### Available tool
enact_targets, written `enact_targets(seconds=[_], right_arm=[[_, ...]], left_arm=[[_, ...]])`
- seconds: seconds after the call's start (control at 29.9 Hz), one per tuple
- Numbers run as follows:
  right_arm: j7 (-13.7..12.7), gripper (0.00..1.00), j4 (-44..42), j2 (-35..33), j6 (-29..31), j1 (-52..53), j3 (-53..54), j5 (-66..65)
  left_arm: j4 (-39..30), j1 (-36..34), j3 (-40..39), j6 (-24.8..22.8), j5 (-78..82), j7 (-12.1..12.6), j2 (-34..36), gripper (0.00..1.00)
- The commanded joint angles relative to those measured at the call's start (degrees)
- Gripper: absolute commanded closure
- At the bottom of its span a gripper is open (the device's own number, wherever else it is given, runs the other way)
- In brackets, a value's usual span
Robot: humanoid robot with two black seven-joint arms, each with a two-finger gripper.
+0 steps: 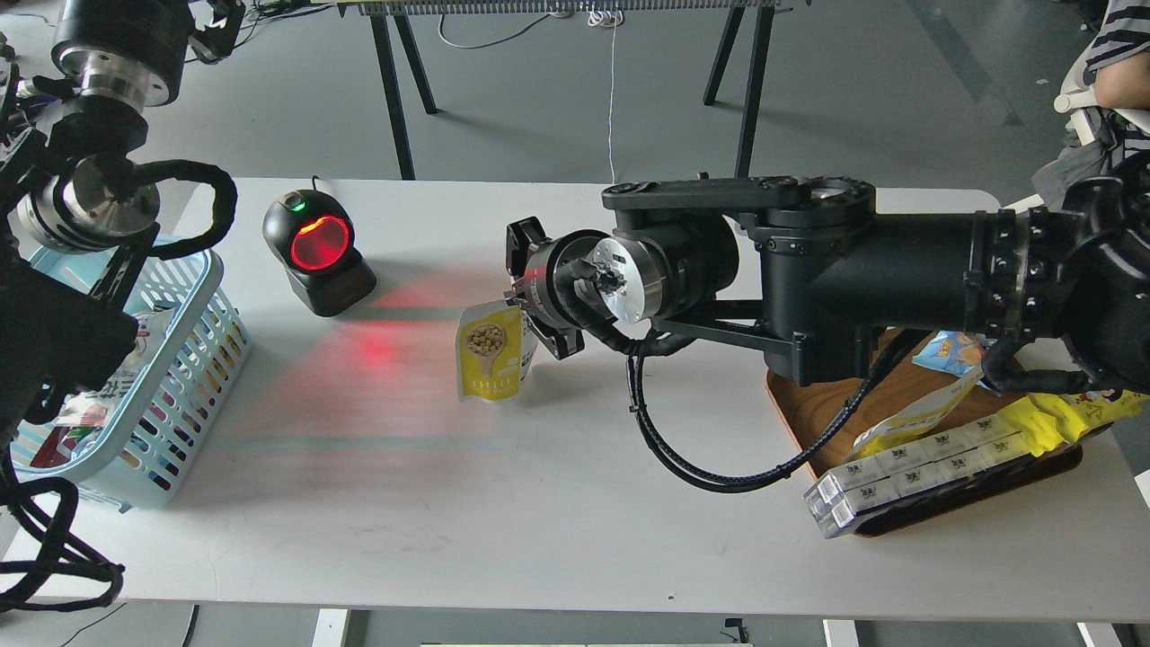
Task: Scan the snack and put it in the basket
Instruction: 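Carry the packet toward the scanner and set it on the table, then open the right gripper and withdraw it back above the tray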
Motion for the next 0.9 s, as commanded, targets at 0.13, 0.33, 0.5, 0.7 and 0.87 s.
enact_targets(seconds=[0.13, 0.33, 0.5, 0.7, 0.87], right_arm=[[0.2, 0.05, -0.4, 0.0, 0.0, 0.3, 0.4, -0.7], [0.2, 0.0, 0.2, -3.3, 0.0, 0.7, 1.8, -1.1], [0.1, 0.0, 2.1, -9.4, 0.0, 1.1, 6.7, -1.2], [0.2, 0.0, 4.2, -18.4, 1.4, 1.4, 13.4, -1.3], [0.4, 0.0, 2.6, -25.6, 7.5, -3.8, 22.5, -3.3]], left_arm=[[0.1, 0.0, 0.3, 0.0, 0.0, 0.1, 1.1, 0.0], [0.1, 0.1, 0.4, -0.4, -0.1, 0.3, 3.3, 0.0], [1.0, -0.2, 1.5, -0.6, 0.4, 0.3, 5.5, 0.0], [0.4, -0.9, 9.8, -0.9, 0.5, 0.2, 12.9, 0.0], [-0.2, -2.8, 19.5, -2.5, 1.6, 0.1, 21.1, 0.0]])
